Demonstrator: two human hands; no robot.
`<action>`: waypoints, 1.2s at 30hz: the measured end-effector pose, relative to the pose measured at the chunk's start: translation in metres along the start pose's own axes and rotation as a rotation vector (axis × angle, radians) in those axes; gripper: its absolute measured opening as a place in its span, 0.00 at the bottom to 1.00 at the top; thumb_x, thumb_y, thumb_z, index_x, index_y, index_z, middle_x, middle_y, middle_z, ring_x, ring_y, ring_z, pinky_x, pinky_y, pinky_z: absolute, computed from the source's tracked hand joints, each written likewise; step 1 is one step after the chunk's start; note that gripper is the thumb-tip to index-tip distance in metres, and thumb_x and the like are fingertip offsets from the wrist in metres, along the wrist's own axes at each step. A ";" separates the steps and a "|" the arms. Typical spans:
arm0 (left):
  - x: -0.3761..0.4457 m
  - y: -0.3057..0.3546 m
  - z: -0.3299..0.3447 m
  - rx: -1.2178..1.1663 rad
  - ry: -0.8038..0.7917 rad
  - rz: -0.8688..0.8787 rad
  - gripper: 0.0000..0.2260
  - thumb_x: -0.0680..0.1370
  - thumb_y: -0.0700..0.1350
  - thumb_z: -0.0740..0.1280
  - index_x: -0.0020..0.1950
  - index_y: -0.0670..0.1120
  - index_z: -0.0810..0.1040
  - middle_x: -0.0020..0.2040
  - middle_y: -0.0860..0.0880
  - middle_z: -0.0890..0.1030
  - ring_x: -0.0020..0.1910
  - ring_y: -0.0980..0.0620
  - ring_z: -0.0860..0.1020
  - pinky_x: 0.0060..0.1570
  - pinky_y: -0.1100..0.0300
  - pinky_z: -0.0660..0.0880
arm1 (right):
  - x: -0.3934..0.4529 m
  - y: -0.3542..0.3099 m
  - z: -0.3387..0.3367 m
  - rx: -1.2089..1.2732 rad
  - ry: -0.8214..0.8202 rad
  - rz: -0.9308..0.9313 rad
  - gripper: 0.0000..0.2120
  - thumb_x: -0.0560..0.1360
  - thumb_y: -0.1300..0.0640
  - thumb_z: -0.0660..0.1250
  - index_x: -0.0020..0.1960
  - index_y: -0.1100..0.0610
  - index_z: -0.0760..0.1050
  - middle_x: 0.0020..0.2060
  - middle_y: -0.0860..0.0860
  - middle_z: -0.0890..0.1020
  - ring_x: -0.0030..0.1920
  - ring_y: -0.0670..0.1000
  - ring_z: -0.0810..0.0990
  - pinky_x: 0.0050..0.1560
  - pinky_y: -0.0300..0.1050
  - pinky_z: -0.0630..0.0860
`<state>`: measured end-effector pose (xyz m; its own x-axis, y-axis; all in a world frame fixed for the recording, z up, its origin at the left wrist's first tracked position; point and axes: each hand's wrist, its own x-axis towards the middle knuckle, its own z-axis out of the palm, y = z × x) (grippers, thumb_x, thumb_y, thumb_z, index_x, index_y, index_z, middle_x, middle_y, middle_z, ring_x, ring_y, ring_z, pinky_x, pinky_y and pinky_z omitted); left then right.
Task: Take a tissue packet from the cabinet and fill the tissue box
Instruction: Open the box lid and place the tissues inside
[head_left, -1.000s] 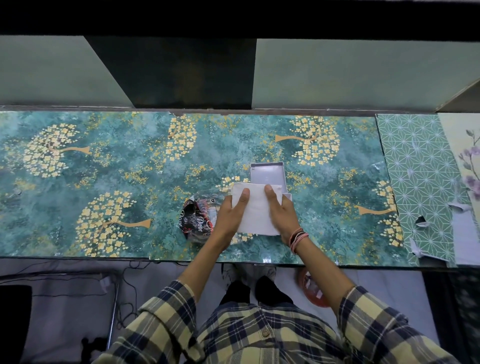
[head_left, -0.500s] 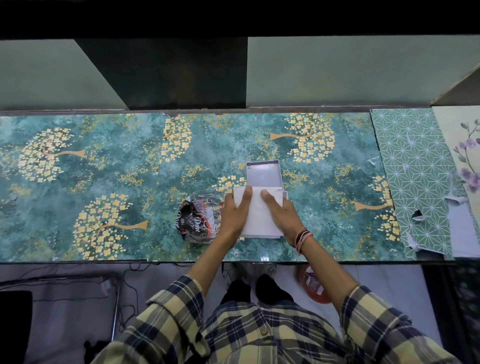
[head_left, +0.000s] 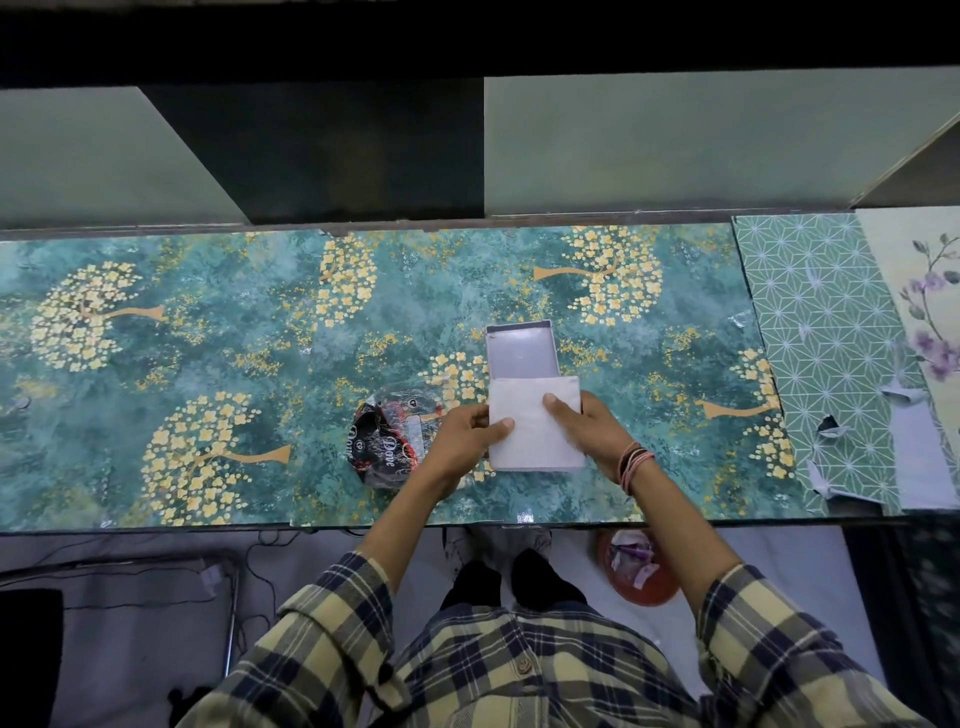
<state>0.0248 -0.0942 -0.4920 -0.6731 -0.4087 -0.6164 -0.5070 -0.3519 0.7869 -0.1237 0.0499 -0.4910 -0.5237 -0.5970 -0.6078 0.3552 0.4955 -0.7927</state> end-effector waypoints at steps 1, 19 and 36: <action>0.001 0.000 0.000 0.006 0.009 -0.004 0.07 0.80 0.41 0.71 0.58 0.43 0.82 0.54 0.45 0.86 0.53 0.47 0.85 0.52 0.52 0.83 | 0.002 0.001 -0.003 0.018 -0.015 0.015 0.15 0.80 0.52 0.68 0.62 0.59 0.79 0.57 0.58 0.85 0.56 0.60 0.85 0.57 0.60 0.81; 0.009 -0.003 0.013 0.156 0.159 -0.011 0.06 0.78 0.40 0.73 0.53 0.39 0.83 0.51 0.41 0.86 0.50 0.41 0.85 0.49 0.44 0.84 | 0.012 0.013 -0.005 -0.315 0.163 -0.050 0.13 0.79 0.57 0.68 0.61 0.60 0.80 0.57 0.58 0.84 0.56 0.60 0.83 0.60 0.63 0.78; 0.004 0.001 0.018 0.271 0.285 0.081 0.13 0.79 0.44 0.73 0.60 0.39 0.80 0.51 0.47 0.80 0.47 0.49 0.79 0.39 0.66 0.73 | 0.007 0.018 0.010 -0.447 0.222 -0.047 0.20 0.81 0.51 0.64 0.70 0.58 0.70 0.62 0.60 0.74 0.63 0.58 0.70 0.63 0.51 0.70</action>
<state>0.0115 -0.0809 -0.4931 -0.5598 -0.6567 -0.5054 -0.6078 -0.0892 0.7891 -0.1137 0.0485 -0.5098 -0.7007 -0.5004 -0.5085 -0.0141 0.7223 -0.6914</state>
